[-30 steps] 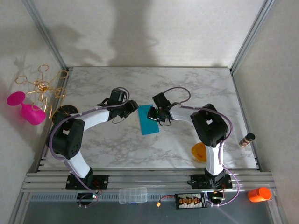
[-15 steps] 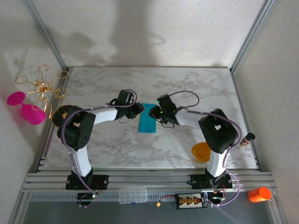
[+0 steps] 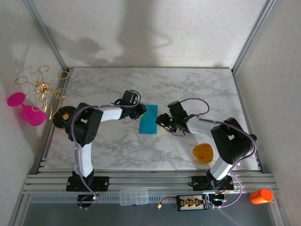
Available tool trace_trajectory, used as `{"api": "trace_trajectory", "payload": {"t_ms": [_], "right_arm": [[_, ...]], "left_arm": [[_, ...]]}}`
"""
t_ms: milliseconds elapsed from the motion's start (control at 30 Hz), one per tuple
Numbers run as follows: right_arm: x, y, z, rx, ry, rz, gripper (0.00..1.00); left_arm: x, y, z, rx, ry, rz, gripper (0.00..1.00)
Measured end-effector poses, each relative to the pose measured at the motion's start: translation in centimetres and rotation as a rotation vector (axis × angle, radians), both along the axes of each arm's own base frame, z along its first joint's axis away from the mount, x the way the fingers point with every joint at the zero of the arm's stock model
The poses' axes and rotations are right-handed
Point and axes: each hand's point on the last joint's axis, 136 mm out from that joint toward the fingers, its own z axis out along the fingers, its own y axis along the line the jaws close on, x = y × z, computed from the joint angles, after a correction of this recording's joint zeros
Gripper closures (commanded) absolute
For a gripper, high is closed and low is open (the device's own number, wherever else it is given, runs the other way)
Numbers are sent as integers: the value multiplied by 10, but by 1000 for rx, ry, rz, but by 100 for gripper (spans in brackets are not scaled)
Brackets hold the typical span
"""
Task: Fold a paper plane with a square sheet of paper (pick it up from the middle)
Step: First fold the square sheet of paper in half at the center of the table, then fold the triangle a second time at the center of the table.
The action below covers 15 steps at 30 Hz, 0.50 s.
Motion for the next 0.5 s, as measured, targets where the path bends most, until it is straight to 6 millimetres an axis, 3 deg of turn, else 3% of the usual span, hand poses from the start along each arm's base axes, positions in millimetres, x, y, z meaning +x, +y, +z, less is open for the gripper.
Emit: {"api": "trace_trajectory", "payload": {"t_ms": [500], "right_arm": [[-10,10,-12,32,67,52,57]], "left_arm": [[3,4,-2,-11,-21,65,75]]}}
